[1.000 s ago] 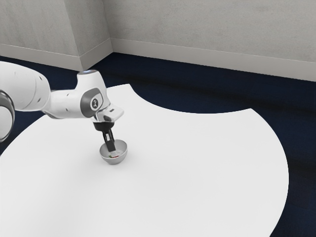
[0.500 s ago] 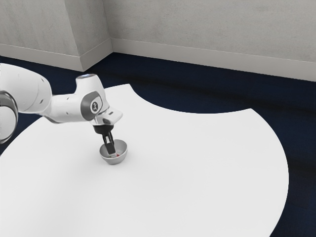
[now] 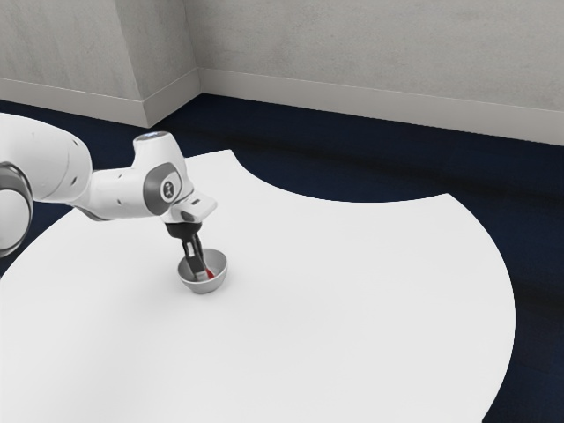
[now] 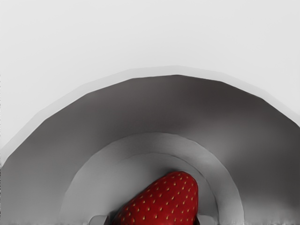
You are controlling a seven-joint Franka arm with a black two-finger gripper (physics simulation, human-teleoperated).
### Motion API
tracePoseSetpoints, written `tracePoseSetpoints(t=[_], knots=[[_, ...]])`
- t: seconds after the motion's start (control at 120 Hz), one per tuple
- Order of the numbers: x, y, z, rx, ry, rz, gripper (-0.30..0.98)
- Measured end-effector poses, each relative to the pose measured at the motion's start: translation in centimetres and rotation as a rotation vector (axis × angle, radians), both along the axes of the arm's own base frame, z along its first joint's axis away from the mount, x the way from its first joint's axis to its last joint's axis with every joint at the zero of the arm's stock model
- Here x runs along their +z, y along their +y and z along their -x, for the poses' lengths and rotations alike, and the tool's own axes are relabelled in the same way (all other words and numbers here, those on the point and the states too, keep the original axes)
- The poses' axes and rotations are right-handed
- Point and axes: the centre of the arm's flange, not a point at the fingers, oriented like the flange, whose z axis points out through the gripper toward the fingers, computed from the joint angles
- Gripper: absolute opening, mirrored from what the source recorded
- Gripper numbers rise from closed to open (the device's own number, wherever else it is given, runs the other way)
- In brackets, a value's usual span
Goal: Take strawberry from the bowl
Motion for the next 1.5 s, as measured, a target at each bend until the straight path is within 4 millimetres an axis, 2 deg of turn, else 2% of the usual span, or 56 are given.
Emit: tracePoseSetpoints(t=[0.175, 0.35, 0.483, 0.558, 0.617, 0.675, 0.825, 0.917, 1.058, 1.167, 1.258, 1.292, 1.325, 1.392, 1.467, 1.5], knots=[[0.1, 0.0, 0.0, -0.020, -0.006, -0.003, 0.13], [2.7, -0.7, 0.9, -0.042, -0.035, -0.007, 0.10], [7.6, -4.1, 3.0, -0.098, -0.086, -0.012, 0.09], [9.6, -7.0, 3.6, -0.144, -0.113, -0.013, 0.09], [10.4, -9.0, 4.0, -0.175, -0.124, -0.011, 0.09], [10.2, -10.6, 4.1, -0.198, -0.119, -0.009, 0.09], [7.1, -13.5, 3.5, -0.239, -0.075, -0.006, 0.08], [5.7, -14.0, 3.0, -0.244, -0.058, -0.005, 0.08], [5.0, -14.0, 2.8, -0.239, -0.049, -0.006, 0.08], [5.4, -13.9, 2.8, -0.236, -0.052, -0.003, 0.29], [6.5, -13.8, 2.8, -0.235, -0.069, -0.002, 0.43], [7.7, -13.9, 2.8, -0.233, -0.086, -0.001, 0.46], [10.3, -14.5, 3.1, -0.233, -0.117, 0.000, 0.50], [16.7, -15.0, 4.1, -0.219, -0.181, 0.005, 0.55], [25.7, -14.7, 4.2, -0.204, -0.258, -0.013, 0.59], [28.7, -14.3, 4.8, -0.192, -0.270, -0.024, 0.60]])
